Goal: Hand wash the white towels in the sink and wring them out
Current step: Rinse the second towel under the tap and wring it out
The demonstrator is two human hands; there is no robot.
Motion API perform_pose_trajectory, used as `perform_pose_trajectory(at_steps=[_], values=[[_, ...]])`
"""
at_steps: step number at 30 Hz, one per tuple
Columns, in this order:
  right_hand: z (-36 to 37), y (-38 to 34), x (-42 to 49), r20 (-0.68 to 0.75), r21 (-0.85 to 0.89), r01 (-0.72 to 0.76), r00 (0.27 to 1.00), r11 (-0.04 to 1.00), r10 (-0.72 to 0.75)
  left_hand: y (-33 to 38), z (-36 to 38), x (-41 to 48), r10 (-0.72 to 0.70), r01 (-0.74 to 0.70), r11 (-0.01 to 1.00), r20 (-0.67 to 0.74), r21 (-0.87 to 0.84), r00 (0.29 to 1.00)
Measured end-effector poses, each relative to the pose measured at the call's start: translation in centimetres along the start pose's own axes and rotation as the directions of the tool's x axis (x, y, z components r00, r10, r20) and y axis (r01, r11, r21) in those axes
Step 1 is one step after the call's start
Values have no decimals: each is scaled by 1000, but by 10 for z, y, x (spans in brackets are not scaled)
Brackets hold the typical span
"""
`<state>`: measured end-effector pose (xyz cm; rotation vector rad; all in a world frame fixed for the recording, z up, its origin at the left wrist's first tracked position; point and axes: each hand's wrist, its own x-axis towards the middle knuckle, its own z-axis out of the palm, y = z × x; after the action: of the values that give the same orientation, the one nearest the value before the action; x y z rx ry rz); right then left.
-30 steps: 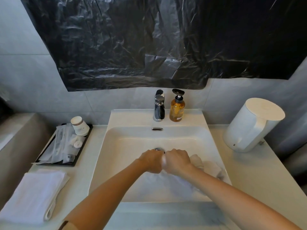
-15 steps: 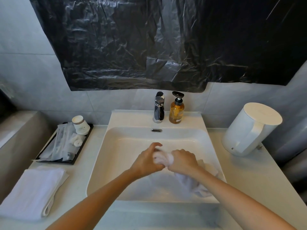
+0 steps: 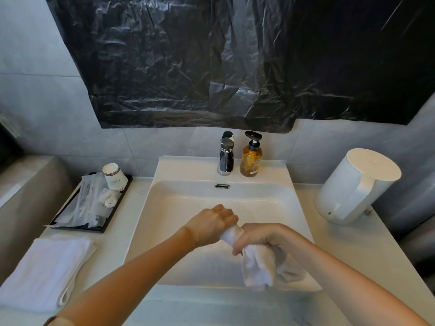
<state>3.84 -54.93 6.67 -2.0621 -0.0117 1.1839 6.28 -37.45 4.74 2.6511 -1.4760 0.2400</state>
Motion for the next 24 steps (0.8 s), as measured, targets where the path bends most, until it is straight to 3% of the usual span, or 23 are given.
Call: perform_pose_trajectory(at_steps=[3,6,12,18,21,24], values=[[15,0,9,-295,-300,-113,955,947,20,13,-1,5,-206,204,978,282,37,937],[35,0,13,-482,-445,-200,875,873,-46,20,1,7,-287,287,956,397,61,872],[56,18,25,-576,-603,-212,783,769,-236,22,12,10,-319,330,939,597,94,736],[59,22,30,-586,-710,-231,718,665,-376,14,4,24,-289,441,897,787,25,544],[54,21,22,-566,-700,-163,721,695,-401,10,0,24,-295,477,879,785,0,545],[42,15,12,-594,-581,-100,730,807,-338,4,-8,19,-347,526,848,690,-58,635]])
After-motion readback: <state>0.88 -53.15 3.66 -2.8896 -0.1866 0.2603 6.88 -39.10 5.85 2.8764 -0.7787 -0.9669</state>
